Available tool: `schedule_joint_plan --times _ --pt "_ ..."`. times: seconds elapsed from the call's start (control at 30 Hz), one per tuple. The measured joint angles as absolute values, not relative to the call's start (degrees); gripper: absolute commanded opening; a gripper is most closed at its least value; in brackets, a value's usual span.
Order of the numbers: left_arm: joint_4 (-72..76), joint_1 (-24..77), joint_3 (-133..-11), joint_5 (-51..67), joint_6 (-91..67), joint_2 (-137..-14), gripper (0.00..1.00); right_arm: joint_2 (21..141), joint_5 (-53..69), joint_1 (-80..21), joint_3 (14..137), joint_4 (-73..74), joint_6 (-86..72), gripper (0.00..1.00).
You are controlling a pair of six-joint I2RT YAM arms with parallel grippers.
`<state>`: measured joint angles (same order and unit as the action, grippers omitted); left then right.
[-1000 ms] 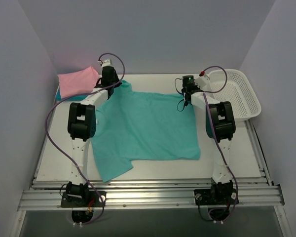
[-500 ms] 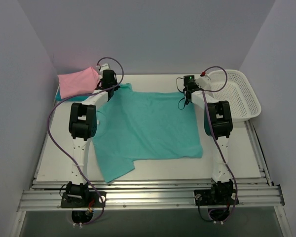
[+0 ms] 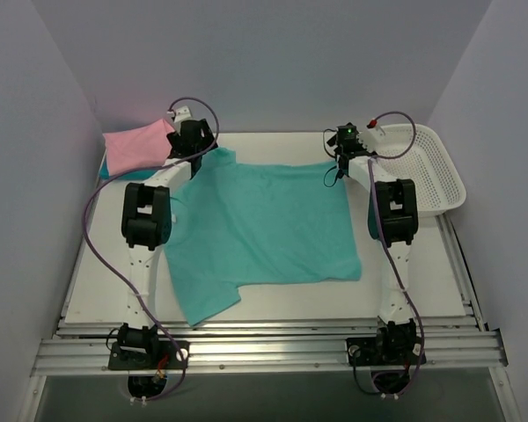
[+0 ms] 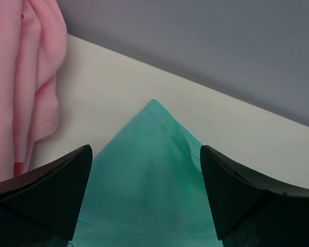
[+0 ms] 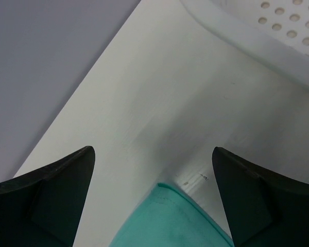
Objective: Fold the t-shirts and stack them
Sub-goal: Flatten the tshirt out
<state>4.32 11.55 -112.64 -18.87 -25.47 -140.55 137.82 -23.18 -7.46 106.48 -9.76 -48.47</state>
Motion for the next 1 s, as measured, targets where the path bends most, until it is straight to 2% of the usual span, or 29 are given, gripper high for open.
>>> schedule_joint_plan --times 0.17,0.43,0.57,0.73,1.0 --pt "5.54 11.60 -106.06 -21.61 -24.34 -132.68 0.94 132.84 -23.42 -8.05 101.82 -10.02 -46.96 0.93" --pt "9.04 15.59 -85.54 -30.11 -25.71 -104.18 0.94 111.44 -23.38 -10.81 87.31 -12.01 -45.36 0.93" --pt "11.94 20.03 -73.01 -33.04 -30.26 -93.78 0.95 101.95 -22.20 -12.38 75.94 -16.43 -45.82 0.92" --pt "12.47 24.84 -59.83 -32.91 -35.48 -92.33 0.98 95.74 -21.82 -14.94 60.03 -17.72 -46.41 0.92" --pt "8.64 26.52 -51.94 -32.18 -41.45 -93.08 0.99 85.27 -19.62 -16.19 45.08 -16.47 -49.08 0.87"
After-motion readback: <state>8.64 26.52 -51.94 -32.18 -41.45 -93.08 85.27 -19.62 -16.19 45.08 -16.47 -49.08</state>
